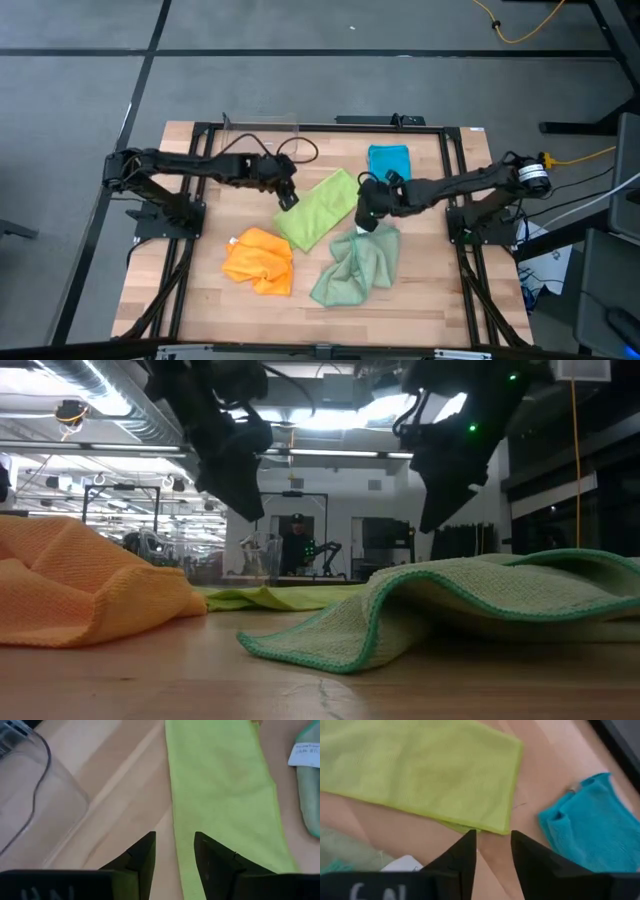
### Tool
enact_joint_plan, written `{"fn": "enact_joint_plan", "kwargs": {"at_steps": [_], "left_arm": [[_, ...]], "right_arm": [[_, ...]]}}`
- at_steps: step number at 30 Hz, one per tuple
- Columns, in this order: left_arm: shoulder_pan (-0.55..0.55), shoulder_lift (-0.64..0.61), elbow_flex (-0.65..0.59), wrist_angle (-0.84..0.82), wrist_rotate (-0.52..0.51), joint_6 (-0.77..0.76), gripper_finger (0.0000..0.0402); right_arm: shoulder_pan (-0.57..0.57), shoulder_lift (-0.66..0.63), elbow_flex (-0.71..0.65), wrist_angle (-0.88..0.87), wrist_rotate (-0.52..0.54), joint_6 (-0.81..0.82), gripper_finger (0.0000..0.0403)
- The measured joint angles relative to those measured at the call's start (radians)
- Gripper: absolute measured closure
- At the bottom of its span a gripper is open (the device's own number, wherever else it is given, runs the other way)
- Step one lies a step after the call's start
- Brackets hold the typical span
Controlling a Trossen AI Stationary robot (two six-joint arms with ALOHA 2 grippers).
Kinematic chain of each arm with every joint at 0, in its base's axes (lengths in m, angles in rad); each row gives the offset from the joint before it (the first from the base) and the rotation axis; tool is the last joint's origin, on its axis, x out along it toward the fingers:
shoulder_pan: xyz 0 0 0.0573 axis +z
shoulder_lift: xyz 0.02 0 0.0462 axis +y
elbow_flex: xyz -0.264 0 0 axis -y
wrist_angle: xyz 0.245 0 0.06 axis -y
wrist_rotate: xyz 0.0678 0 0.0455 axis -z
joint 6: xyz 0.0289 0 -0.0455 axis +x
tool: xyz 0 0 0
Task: Fold microfiber towels
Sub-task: Fold the light green towel
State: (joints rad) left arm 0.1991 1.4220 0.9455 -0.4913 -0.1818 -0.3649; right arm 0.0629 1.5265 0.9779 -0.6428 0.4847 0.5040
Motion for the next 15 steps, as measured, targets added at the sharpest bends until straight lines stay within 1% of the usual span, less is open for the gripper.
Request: {"fn": "enact_joint_plan", "kwargs": {"at_steps": [3,7,9,11,15], "left_arm": [[0.015,0.000,0.000,-0.032,0.039,0.001,0.0275],[0.008,0.000,0.000,-0.038,0.043,0.001,0.0275],[0.007,0.000,0.000,-0.038,0.043,0.002,0.0275],[0.007,0.000,0.000,-0.038,0.042,0.013,0.0275],[0.007,0.000,0.000,-0.038,0.040,0.035,0.0275]], "right_arm": [[-0.046,0.006,0.000,0.014,-0.057,-0.065,0.0254],[-0.099,0.027,0.000,0.012,-0.128,-0.100,0.0222],[-0.118,0.044,-0.001,0.013,-0.174,-0.147,0.0211],[-0.129,0.062,-0.008,0.010,-0.191,-0.222,0.0205],[-0.139,0.091,-0.031,0.010,-0.191,-0.445,0.0205]]}}
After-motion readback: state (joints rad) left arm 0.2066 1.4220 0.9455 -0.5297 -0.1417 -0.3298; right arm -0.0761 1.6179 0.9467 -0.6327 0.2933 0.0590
